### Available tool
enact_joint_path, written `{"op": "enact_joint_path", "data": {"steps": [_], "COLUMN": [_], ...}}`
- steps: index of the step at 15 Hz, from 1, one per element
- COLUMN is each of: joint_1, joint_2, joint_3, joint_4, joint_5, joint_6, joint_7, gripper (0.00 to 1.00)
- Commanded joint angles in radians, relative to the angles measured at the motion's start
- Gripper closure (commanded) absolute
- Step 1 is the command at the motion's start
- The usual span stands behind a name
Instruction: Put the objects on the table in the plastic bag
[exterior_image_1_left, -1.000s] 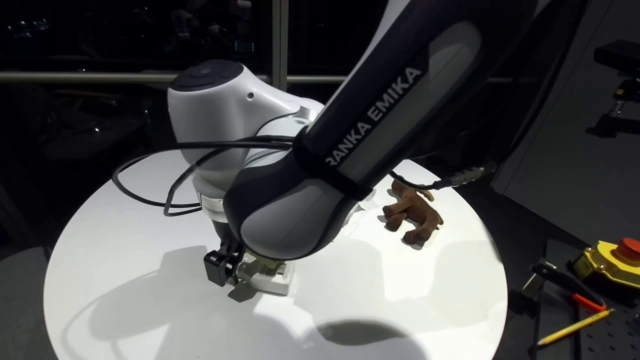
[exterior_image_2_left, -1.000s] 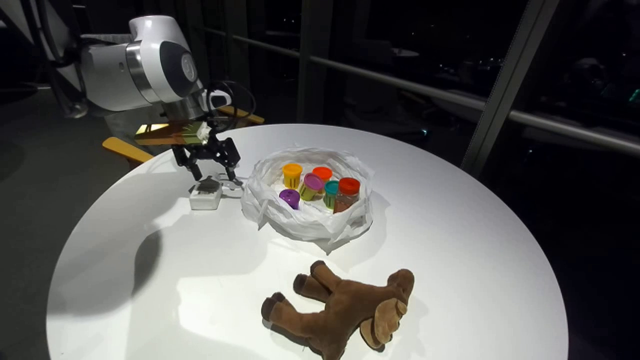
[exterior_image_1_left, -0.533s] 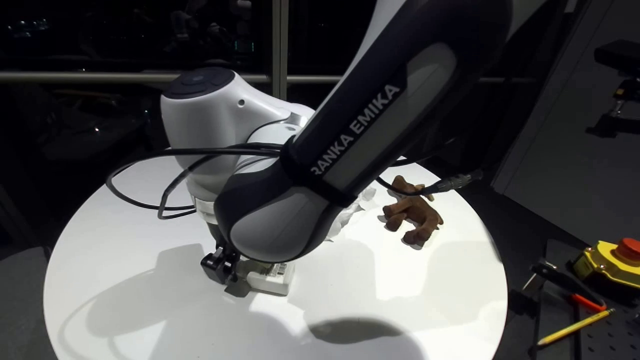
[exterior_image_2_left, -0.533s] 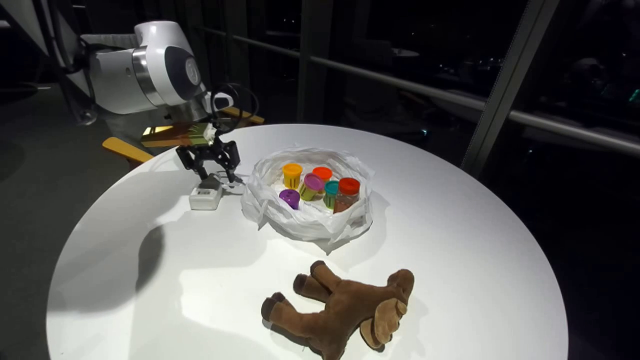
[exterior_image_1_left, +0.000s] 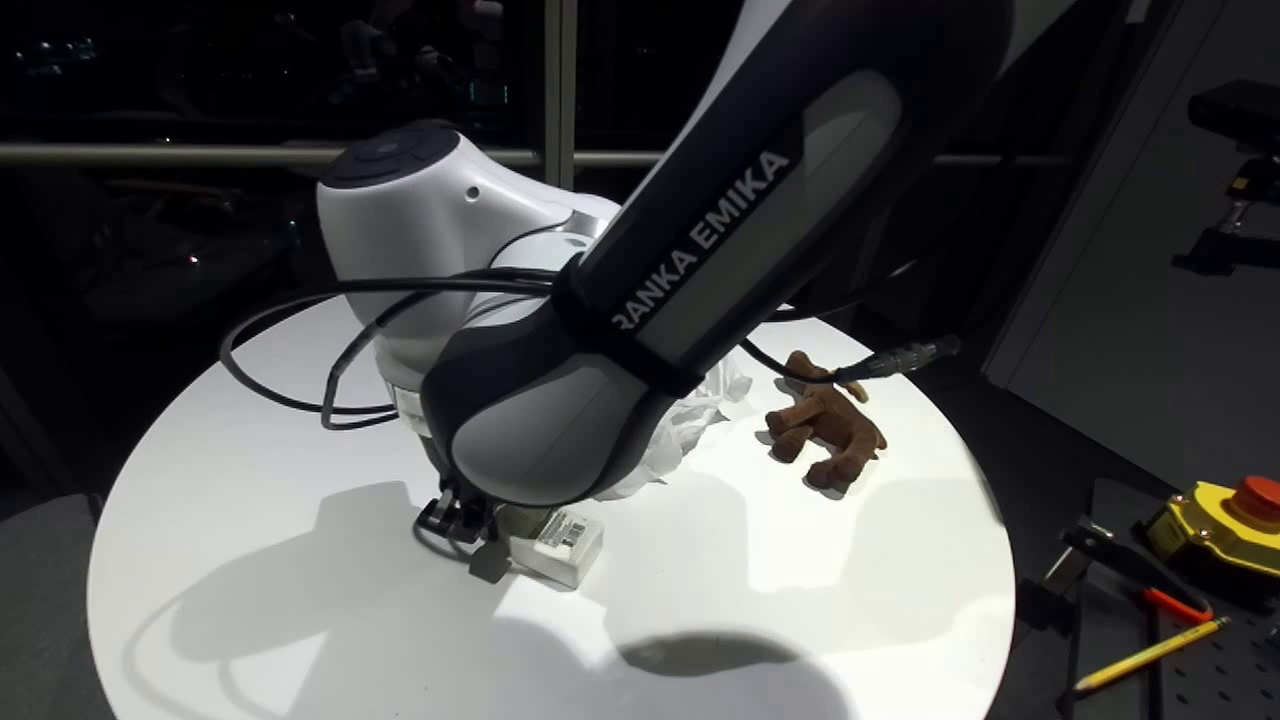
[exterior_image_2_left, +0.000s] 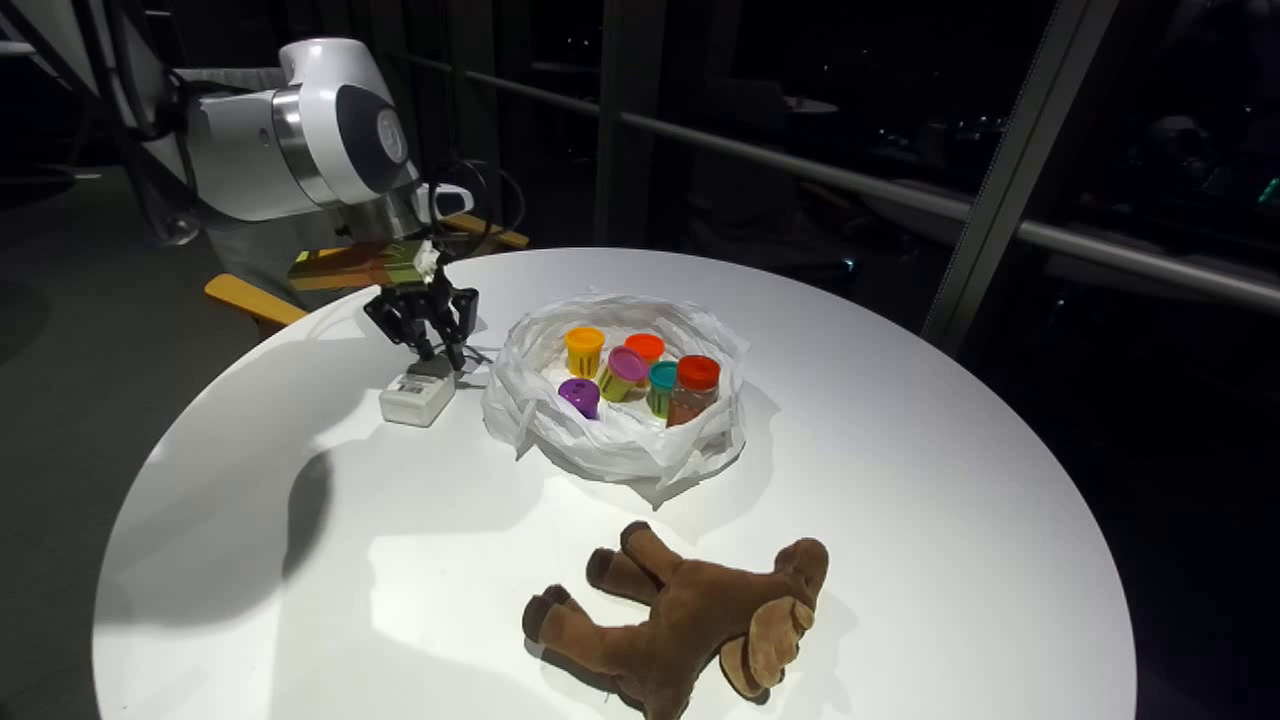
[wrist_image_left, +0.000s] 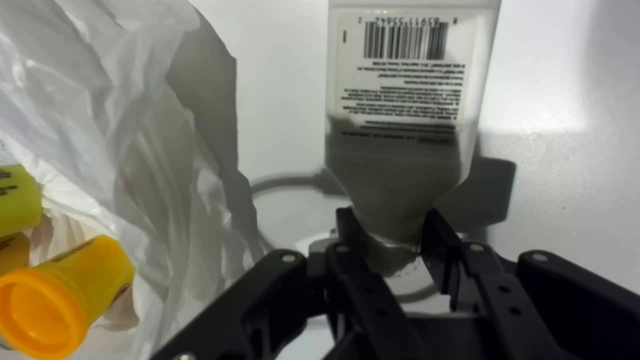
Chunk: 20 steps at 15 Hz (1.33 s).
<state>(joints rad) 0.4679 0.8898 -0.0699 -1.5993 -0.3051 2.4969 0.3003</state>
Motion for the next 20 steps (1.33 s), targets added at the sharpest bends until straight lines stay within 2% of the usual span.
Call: {"op": "enact_joint_path", "data": {"steps": [1, 6, 12, 16, 20], "joint_1": [-0.026, -0.095, -0.23, -0.279, -0.307], "joint_2": [-0.046, -0.238, -0.488, -0.534, -0.491], "joint_3": [0.011, 0.019, 0.067, 0.055, 0.064], "joint_4": [-0.02, -0.192, -0.424, -0.505, -0.541], "joint_5": [0.012, 0.06, 0.208, 0.283, 0.389], "joint_6": [-0.031, 0.052, 0.282, 0.494, 0.74], "joint_7": [-0.008, 0.022, -0.001, 0.017, 0.019], "gripper": [0.86, 0.87, 0.87, 0.87, 0.87]}}
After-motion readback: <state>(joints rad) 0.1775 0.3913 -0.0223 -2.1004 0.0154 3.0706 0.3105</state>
